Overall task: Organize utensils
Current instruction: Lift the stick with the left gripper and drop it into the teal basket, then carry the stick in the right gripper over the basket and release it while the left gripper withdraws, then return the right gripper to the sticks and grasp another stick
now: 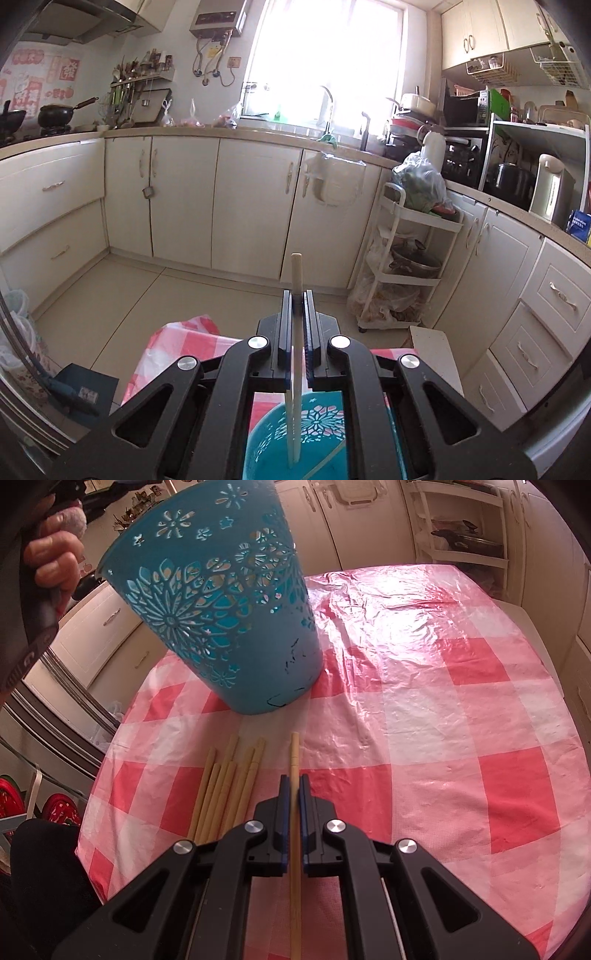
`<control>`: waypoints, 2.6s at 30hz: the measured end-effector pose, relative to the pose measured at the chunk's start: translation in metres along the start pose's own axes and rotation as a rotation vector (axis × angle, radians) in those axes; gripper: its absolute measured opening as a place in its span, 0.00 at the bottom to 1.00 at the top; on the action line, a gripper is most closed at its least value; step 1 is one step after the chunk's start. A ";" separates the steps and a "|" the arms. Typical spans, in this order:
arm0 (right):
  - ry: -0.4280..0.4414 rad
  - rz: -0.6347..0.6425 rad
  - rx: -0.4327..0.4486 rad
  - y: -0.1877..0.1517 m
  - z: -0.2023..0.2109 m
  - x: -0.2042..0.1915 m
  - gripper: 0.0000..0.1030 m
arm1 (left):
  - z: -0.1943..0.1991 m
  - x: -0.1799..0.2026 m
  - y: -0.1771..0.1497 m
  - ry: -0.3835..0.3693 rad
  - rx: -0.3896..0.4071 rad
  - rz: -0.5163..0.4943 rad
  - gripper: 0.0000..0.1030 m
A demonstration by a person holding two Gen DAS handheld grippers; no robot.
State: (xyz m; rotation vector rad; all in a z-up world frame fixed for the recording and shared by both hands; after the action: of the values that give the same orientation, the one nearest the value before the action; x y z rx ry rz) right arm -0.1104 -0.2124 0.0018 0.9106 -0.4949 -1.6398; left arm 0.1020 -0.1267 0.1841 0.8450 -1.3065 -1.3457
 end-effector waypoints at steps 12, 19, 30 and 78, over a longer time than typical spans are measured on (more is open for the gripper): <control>0.035 -0.053 -0.006 0.000 0.000 0.007 0.05 | 0.075 -0.064 -0.024 0.055 -0.044 -0.034 0.66; -0.019 0.050 0.003 -0.001 0.000 -0.005 0.05 | 0.110 -0.142 -0.060 0.149 -0.097 0.006 0.74; -0.151 0.299 0.005 -0.006 -0.005 -0.027 0.05 | 0.099 -0.189 -0.100 0.181 -0.254 0.159 0.74; 0.019 0.069 0.516 0.188 0.083 -0.069 0.18 | 0.087 -0.204 -0.126 0.209 -0.357 0.247 0.75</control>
State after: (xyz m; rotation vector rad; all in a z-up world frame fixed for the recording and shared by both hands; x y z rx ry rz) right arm -0.0529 -0.2098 0.2110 1.2661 -0.9520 -1.4610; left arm 0.0388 0.0748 0.0411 0.5414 -0.9373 -1.2107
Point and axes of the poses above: each gripper's, at about its wrist camera, not at the fingertips, and z roughly against the way its jaws point, x to its right, y to its top, the point moved 5 cm from there along -z, roughly the way its jaws point, and after that the axes turned 15 degrees about x, right-handed, at the moved point
